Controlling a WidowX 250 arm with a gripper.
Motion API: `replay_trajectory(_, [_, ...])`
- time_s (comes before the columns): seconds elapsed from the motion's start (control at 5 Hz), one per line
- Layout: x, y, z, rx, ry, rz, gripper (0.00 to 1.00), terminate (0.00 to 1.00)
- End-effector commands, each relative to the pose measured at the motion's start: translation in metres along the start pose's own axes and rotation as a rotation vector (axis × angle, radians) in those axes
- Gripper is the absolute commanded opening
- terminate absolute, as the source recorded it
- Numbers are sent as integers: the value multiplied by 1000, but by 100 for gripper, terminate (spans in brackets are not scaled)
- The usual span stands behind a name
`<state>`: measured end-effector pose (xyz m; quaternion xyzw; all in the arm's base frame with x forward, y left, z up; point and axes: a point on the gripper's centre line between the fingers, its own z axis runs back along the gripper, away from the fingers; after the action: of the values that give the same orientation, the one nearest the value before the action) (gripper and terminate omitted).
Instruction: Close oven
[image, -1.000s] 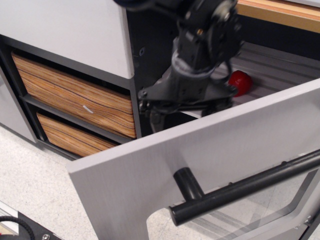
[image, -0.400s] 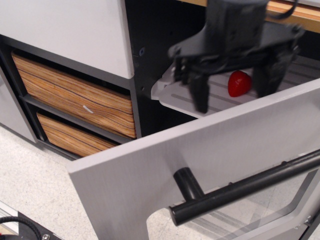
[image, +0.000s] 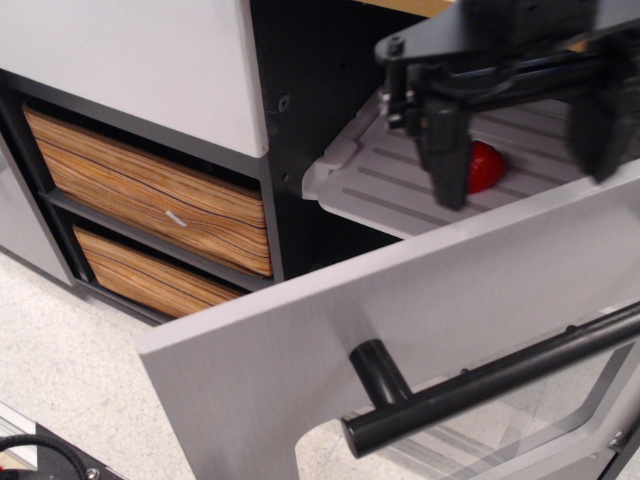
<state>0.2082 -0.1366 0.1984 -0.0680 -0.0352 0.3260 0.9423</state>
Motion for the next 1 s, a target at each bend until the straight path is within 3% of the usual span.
replay_trajectory(0.0, [-18, -3, 19, -28, 75, -24, 100, 0])
replay_trajectory(0.2, [-21, 3, -11, 48, 96, -13, 100, 0])
replay_trajectory(0.4, [-18, 9, -29, 84, 69, 17, 100, 0])
replay_trajectory(0.6, [-3, 14, -40, 77, 72, 77, 100, 0])
replay_trajectory(0.8, [22, 18, -38, 82, 30, 113, 100, 0])
